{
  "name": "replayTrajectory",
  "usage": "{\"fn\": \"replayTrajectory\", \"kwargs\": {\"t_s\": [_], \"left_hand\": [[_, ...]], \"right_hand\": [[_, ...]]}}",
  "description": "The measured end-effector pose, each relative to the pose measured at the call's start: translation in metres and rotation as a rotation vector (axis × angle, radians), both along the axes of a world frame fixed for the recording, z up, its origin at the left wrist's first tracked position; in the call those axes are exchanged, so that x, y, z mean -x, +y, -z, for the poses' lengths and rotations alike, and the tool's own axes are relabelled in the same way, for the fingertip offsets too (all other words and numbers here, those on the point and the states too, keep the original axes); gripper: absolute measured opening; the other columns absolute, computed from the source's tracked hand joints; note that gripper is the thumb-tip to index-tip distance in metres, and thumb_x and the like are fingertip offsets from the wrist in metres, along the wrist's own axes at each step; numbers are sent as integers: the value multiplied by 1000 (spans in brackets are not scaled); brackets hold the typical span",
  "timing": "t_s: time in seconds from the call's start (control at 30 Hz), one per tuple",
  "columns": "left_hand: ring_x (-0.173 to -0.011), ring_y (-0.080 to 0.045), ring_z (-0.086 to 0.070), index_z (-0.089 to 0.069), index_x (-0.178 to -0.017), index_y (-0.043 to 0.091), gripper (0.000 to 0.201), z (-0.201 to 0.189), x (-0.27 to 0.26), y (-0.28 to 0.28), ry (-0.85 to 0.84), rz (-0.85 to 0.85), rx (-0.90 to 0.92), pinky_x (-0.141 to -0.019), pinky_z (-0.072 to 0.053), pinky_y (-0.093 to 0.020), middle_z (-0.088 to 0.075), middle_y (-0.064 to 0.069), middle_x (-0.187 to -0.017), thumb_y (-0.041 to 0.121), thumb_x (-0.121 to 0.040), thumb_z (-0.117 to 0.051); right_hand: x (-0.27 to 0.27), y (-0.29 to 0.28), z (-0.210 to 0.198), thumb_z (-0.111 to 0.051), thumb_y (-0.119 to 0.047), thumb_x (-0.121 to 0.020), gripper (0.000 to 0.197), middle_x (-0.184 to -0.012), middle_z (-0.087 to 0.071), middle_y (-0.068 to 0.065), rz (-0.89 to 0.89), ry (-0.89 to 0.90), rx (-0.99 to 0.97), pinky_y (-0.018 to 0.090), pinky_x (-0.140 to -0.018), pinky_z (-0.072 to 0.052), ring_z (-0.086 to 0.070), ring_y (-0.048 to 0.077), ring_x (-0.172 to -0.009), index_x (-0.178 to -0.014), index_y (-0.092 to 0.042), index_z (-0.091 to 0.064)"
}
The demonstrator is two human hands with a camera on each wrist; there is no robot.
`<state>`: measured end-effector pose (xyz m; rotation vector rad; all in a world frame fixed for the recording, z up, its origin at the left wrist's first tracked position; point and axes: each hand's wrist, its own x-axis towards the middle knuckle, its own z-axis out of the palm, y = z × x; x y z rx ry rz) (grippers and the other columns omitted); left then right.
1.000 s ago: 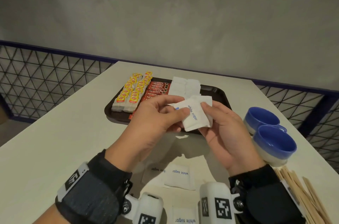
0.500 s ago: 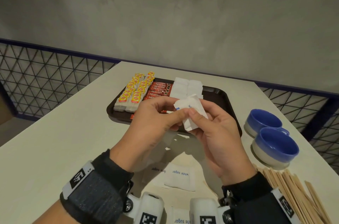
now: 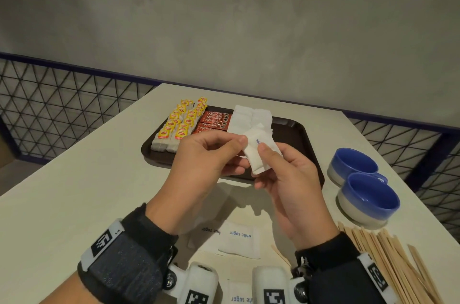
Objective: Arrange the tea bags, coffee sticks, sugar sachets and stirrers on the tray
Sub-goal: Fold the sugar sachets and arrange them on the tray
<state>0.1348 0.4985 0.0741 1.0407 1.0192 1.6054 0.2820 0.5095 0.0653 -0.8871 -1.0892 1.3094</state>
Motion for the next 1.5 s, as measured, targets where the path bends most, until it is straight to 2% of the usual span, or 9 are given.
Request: {"fn": "replayTrajectory", "kwargs": {"t_s": [0.27, 0.57, 0.8, 0.93, 1.07, 1.13, 1.23, 1.33, 1.5], "left_hand": [[-79, -26, -75, -79, -95, 6, 9, 2, 0, -3, 54, 125, 31, -74, -63, -31, -79, -18, -91, 12, -89, -76], [-76, -24, -76, -78, -96, 3, 11, 2, -2, -1, 74, 85, 16, -72, -64, -30, -78, -19, -87, 8, -86, -78], [-80, -25, -77, -77, -100, 6, 12, 2, -1, 1, 64, 34, 51, -73, -64, -30, -79, -16, -92, 6, -88, -77], [-84, -21, -77, -74, -99, 12, 6, -1, 8, 7, -39, -108, 67, -85, -62, -34, -77, -11, -97, 10, -94, -73], [-87, -20, -72, -69, -97, 11, 4, -10, 27, 10, -146, -207, 67, -87, -62, -33, -72, -9, -90, 8, -97, -66], [-86, -20, -69, -67, -96, 10, 5, -12, 32, 11, -199, -230, 71, -86, -60, -33, -69, -7, -90, 6, -96, -65], [-87, -17, -70, -67, -94, 13, 5, -12, 37, 13, -195, -248, 79, -81, -61, -32, -71, -5, -92, 9, -96, -66], [-85, -15, -70, -69, -96, 15, 4, -10, 43, 16, -190, -257, 91, -76, -59, -31, -72, -2, -91, 12, -96, -65], [-74, -11, -68, -69, -97, 16, 5, -8, 46, 19, -222, -278, 116, -66, -55, -27, -72, 8, -70, 15, -96, -65]], "right_hand": [[0, 1, 1, -70, -18, -93, 12, -93, -75, 16, 36, -19, -39, 30, -52, -48, -60, 21, -69, -99, -11, -78], [1, 2, 1, -71, -24, -92, 14, -89, -76, 11, 74, -27, -39, 29, -53, -50, -61, 20, -69, -98, -13, -78], [0, 4, 3, -69, -15, -94, 11, -98, -69, 28, 94, -51, -35, 30, -56, -49, -55, 27, -70, -101, -10, -76], [-10, 13, -10, -66, -19, -97, 11, -98, -75, 14, 143, -100, -43, 27, -61, -53, -62, 19, -71, -104, -16, -74], [-13, 56, -21, -68, -18, -97, 15, -98, -74, 11, 148, -380, -65, 31, -64, -55, -66, 23, -80, -111, -12, -71], [-6, 76, -22, -69, -16, -96, 12, -94, -73, 9, 127, -548, -94, 29, -63, -56, -65, 20, -76, -107, -11, -71], [4, 94, -19, -72, -17, -94, 7, -92, -71, 5, 2, -937, -116, 23, -57, -56, -65, 16, -71, -100, -13, -71], [11, 107, -8, -74, -20, -93, 12, -96, -70, 4, -142, -1271, -66, 21, -63, -60, -67, 15, -76, -101, -13, -72], [20, 123, 0, -73, -18, -93, 13, -94, -72, 6, -133, -1375, -51, 22, -67, -61, -72, 15, -72, -103, -9, -71]]}}
